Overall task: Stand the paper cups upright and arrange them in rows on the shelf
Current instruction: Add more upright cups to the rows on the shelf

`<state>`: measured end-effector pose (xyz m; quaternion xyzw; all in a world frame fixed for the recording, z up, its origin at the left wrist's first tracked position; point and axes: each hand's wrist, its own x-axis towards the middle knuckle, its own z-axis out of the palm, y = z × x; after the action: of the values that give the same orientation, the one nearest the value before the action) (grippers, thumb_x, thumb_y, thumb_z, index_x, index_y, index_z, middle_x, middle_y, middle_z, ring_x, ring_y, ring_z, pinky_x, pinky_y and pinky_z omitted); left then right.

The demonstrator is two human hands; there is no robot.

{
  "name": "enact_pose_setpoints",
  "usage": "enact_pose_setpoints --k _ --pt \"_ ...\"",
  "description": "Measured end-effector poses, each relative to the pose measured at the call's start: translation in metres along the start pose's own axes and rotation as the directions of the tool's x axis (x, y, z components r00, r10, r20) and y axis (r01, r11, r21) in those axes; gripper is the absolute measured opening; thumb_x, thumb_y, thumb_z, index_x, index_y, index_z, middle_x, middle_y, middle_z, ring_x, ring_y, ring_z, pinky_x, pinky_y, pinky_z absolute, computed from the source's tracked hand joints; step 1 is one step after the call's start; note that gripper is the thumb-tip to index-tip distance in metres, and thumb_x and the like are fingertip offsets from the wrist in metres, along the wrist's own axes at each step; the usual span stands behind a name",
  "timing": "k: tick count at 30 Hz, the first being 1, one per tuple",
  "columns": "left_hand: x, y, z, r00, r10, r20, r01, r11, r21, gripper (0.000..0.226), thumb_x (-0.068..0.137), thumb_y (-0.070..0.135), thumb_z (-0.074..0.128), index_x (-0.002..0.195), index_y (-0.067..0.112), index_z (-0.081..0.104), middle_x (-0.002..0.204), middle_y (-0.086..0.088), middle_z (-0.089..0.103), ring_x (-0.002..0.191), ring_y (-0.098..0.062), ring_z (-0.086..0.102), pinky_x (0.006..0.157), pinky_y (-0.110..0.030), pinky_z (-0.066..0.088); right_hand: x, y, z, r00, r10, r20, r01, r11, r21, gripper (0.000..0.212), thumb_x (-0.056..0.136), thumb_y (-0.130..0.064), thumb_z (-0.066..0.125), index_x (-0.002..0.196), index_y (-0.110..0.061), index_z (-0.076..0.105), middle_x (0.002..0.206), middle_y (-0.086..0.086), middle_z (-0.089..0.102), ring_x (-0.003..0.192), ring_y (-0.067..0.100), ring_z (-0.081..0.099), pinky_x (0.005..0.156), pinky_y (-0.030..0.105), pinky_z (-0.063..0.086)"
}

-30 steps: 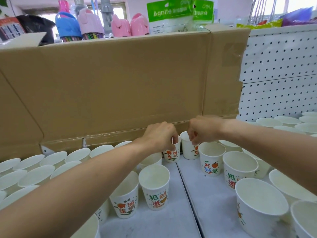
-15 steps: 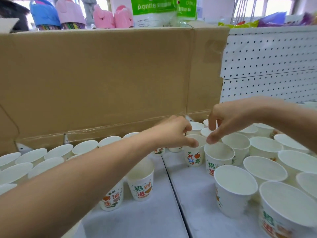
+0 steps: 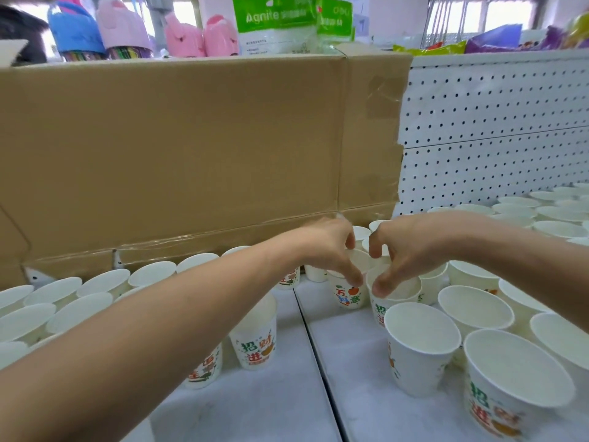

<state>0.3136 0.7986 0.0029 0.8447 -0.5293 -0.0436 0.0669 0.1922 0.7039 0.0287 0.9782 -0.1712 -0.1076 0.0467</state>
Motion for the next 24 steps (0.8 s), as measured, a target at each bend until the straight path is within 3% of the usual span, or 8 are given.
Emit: enact_pose_setpoints --k 3,7,14,16,19,24 --pt "-0.011 -0.006 -0.007 0.999 -0.011 -0.041 0.011 1.000 0.001 0.066 0.062 0.046 0.083 0.116 0.020 0.055 0.107 0.005 0.058 0.092 -0.015 0.056 0.072 -0.028 0.049 0.001 -0.001 0.000 1.000 -0.006 0.000 0.006 1.000 0.020 0.069 0.060 -0.074 0.066 0.109 -0.027 0.062 0.098 -0.006 0.066 0.093 0.021 0.066 0.084 0.041 0.055" --pt "-0.031 -0.022 -0.030 0.994 -0.076 -0.079 0.076 0.997 0.001 0.064 0.060 0.049 0.083 0.112 0.023 0.057 0.101 0.009 0.058 0.091 -0.011 0.057 0.079 -0.033 0.053 0.001 0.000 0.004 1.000 0.020 0.023 -0.021 1.000 0.013 0.072 0.053 -0.072 0.069 0.112 -0.033 0.057 0.097 -0.011 0.062 0.091 0.022 0.067 0.082 0.040 0.055" --pt "-0.049 -0.038 -0.025 0.979 -0.204 -0.021 0.204 0.978 0.051 0.069 0.058 0.052 0.082 0.115 0.023 0.057 0.101 0.009 0.060 0.088 -0.010 0.059 0.076 -0.032 0.054 0.001 -0.006 0.006 0.999 -0.038 -0.026 0.038 0.999 0.014 0.062 0.062 -0.058 0.076 0.115 -0.035 0.052 0.088 -0.017 0.049 0.093 0.015 0.057 0.081 0.033 0.051" --pt "-0.050 -0.038 -0.020 0.976 -0.219 -0.015 0.220 0.973 0.077 0.068 0.060 0.053 0.081 0.115 0.021 0.057 0.103 0.006 0.061 0.090 -0.013 0.058 0.076 -0.031 0.053 -0.002 -0.006 0.003 0.997 -0.063 -0.035 0.064 0.998 0.026 0.050 0.065 -0.055 0.076 0.106 -0.032 0.060 0.087 -0.016 0.055 0.087 0.012 0.059 0.076 0.031 0.052" --pt "-0.050 -0.037 -0.013 0.968 -0.251 0.014 0.249 0.963 0.104 0.063 0.063 0.052 0.080 0.111 0.018 0.058 0.105 0.003 0.064 0.091 -0.016 0.060 0.076 -0.034 0.052 -0.004 -0.006 0.005 0.996 -0.088 -0.030 0.089 0.995 0.042 0.021 0.069 -0.047 0.077 0.075 -0.029 0.068 0.079 -0.011 0.065 0.075 0.009 0.062 0.065 0.029 0.051" --pt "-0.049 -0.041 -0.007 0.954 -0.299 -0.017 0.299 0.945 0.129 0.061 0.064 0.064 0.074 0.104 0.020 0.061 0.096 0.005 0.066 0.086 -0.014 0.060 0.071 -0.031 0.049 0.007 -0.010 0.018 0.989 -0.125 -0.074 0.128 0.991 0.039 0.026 0.075 -0.033 0.073 0.055 -0.026 0.058 0.065 -0.010 0.061 0.062 0.008 0.058 0.051 0.024 0.044"
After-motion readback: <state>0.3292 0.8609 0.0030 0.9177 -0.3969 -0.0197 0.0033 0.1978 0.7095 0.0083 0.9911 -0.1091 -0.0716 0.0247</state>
